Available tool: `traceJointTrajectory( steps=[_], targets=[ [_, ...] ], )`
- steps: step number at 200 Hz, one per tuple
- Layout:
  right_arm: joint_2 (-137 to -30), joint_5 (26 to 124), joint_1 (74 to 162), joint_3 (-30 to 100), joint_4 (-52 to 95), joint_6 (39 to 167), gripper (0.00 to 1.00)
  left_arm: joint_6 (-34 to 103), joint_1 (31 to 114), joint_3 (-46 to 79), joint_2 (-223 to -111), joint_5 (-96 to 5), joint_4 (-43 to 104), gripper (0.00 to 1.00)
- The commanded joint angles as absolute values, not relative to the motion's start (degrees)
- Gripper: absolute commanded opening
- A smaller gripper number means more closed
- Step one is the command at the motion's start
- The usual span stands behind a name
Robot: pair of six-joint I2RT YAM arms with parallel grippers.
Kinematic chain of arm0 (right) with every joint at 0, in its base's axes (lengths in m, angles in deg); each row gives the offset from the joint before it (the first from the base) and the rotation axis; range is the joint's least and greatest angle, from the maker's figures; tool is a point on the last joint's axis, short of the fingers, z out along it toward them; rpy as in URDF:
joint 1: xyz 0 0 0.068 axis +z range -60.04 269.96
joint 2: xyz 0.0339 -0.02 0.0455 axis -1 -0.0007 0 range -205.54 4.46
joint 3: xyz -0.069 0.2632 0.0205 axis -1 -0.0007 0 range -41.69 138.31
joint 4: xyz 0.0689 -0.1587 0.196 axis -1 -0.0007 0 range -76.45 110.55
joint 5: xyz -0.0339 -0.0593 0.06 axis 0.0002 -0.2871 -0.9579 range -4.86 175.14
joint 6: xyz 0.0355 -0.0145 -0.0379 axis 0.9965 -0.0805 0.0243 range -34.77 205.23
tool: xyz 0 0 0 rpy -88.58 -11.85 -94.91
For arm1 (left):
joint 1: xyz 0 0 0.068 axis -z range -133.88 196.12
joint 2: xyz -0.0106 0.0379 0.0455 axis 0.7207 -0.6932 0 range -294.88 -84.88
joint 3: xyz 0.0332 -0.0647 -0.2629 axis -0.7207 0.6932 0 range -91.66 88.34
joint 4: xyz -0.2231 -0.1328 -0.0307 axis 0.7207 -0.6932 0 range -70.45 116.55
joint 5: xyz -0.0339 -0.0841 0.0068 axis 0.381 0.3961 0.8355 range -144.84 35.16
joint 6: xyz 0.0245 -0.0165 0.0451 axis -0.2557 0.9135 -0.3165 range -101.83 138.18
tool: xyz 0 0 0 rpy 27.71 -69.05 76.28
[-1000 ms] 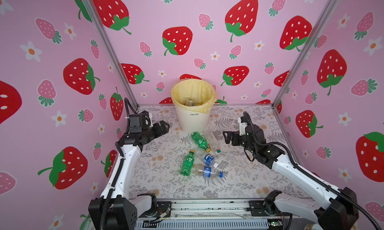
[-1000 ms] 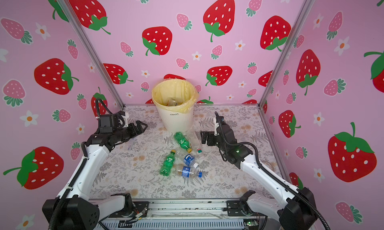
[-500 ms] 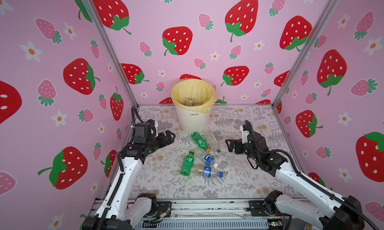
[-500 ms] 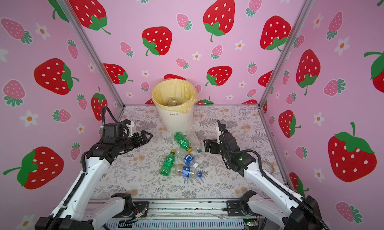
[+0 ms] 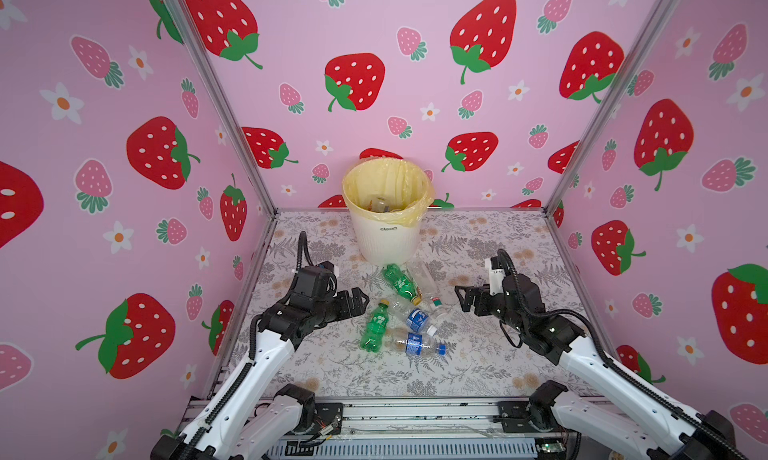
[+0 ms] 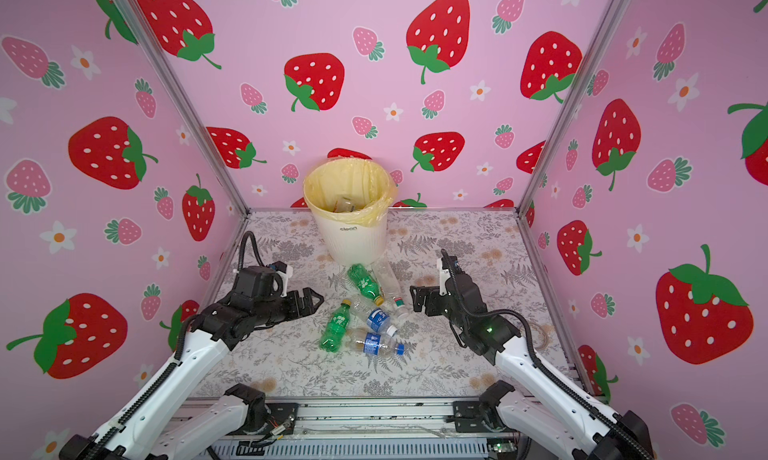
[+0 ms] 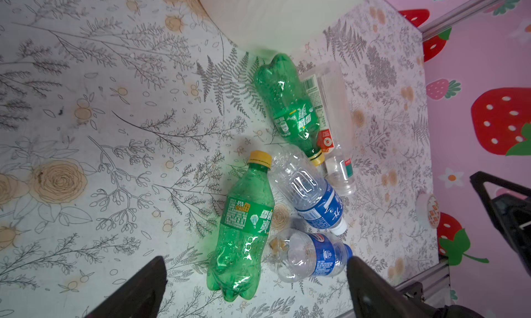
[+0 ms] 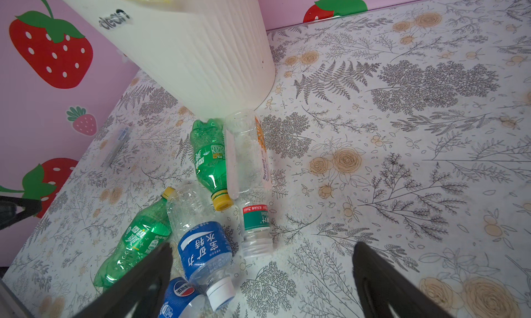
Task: Throw the plastic bottles in the bin
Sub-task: 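Draw the right gripper back toward the pile while the left reaches toward the green bottle, then lower the left gripper onto the green yellow-capped soda bottle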
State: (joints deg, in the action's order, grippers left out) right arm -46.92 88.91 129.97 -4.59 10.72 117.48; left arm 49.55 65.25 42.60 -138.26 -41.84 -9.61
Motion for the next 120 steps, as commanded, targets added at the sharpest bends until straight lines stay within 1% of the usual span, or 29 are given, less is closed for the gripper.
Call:
traceJointTrajectory(
  steps=[1,19,24,45,120],
  targets=[
    [-46.17,87.44,130.04,-5.48,9.08,118.49,0.99,50.95,68.01,43.94,-137.85,-46.19,-9.98,0.99],
    [-45.78,87.27,130.04,-5.91,8.52,118.95,0.99,50.74,70.08,44.46,-138.67,-46.58,-9.95,0.99],
    [-45.65,87.25,130.04,-5.92,8.43,119.04,0.99,50.61,70.63,44.43,-138.98,-48.66,-10.12,0.99],
    [-44.83,87.25,130.03,-6.79,8.33,119.42,0.99,49.95,73.13,44.44,-140.25,-50.88,-10.76,0.99],
    [-43.56,87.83,130.04,-9.08,8.15,120.21,0.99,49.55,82.39,45.14,-146.47,-54.95,-9.55,0.99]
  ],
)
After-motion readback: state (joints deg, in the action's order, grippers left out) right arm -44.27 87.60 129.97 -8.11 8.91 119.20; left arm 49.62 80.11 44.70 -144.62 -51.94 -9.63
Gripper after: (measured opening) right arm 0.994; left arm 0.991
